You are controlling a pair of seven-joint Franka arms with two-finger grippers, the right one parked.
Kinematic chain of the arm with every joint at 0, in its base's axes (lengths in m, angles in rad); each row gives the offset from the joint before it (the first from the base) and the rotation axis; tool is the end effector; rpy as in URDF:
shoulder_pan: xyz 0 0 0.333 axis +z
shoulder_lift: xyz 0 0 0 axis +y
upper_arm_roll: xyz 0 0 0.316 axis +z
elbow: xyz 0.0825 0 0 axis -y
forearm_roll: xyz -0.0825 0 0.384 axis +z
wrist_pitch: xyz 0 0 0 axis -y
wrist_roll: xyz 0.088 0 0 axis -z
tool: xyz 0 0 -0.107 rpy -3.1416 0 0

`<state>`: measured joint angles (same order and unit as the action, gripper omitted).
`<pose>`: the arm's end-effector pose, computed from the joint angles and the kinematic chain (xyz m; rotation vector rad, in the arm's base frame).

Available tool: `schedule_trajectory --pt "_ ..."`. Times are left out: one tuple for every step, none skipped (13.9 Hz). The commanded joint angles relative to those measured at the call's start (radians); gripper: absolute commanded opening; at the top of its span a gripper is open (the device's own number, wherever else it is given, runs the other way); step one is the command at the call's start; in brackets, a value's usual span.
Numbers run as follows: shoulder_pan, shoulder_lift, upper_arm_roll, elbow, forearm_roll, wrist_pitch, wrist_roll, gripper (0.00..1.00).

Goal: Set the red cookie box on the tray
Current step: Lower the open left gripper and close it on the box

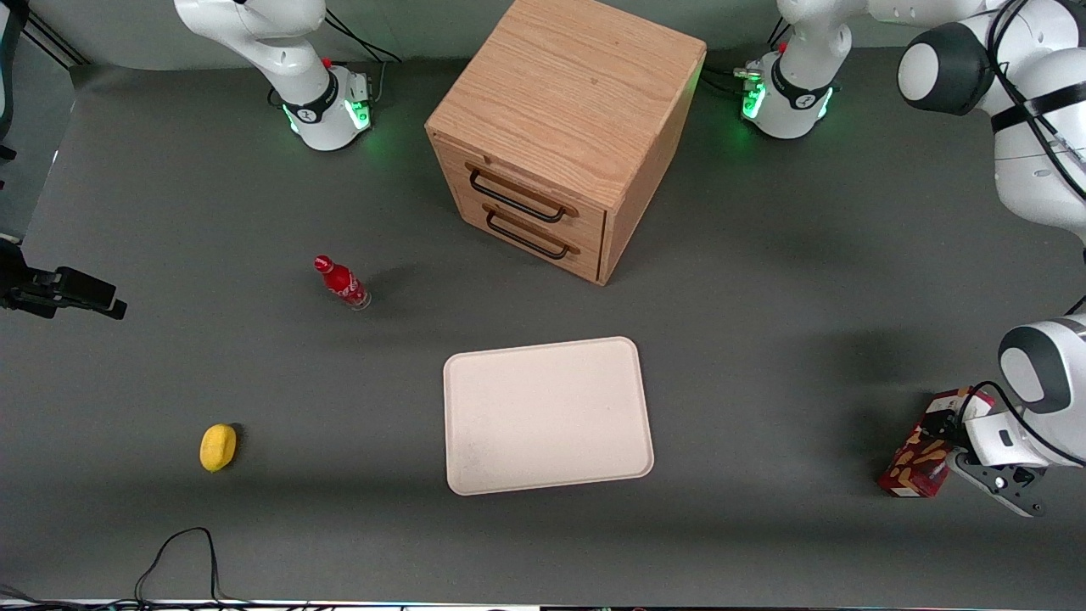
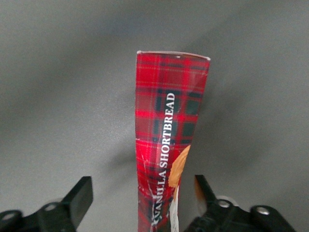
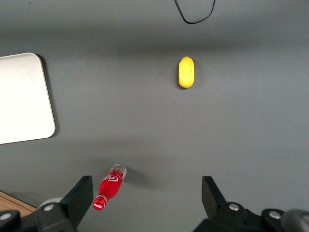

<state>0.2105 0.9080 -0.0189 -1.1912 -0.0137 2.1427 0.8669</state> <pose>0.7510 0.1493 0.2371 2.9701 -1.0182 0.0801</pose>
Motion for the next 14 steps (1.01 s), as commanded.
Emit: schedule_trajectory --pt "-0.005 -0.021 0.005 -0.015 -0.014 -0.012 -0.011 0.40" --pt "-0.005 -0.024 0.005 -0.015 -0.014 -0.015 -0.014 0.26" --pt "-0.005 -0.026 0.005 -0.015 -0.014 -0.023 -0.017 0.18" --pt "-0.005 -0.028 0.005 -0.013 -0.014 -0.029 -0.025 0.12" --pt "-0.006 -0.029 0.005 -0.013 -0.012 -0.032 -0.034 0.01" --pt "-0.005 -0.029 0.005 -0.013 -0.012 -0.032 -0.037 0.00" --pt "-0.005 -0.029 0.005 -0.013 -0.014 -0.033 -0.036 0.00" --pt "-0.005 -0.032 0.005 -0.013 -0.014 -0.035 -0.037 0.00" --pt "-0.006 -0.032 0.005 -0.013 -0.012 -0.037 -0.045 0.00" --pt "-0.008 -0.040 0.005 -0.010 -0.009 -0.049 -0.063 0.00" --pt "-0.010 -0.057 0.005 0.001 -0.008 -0.091 -0.072 0.00" --pt "-0.010 -0.076 0.007 0.019 -0.009 -0.153 -0.074 0.00" --pt "-0.010 -0.096 0.011 0.056 -0.008 -0.237 -0.074 0.00" --pt "-0.005 -0.109 0.016 0.117 -0.005 -0.336 -0.074 0.00"
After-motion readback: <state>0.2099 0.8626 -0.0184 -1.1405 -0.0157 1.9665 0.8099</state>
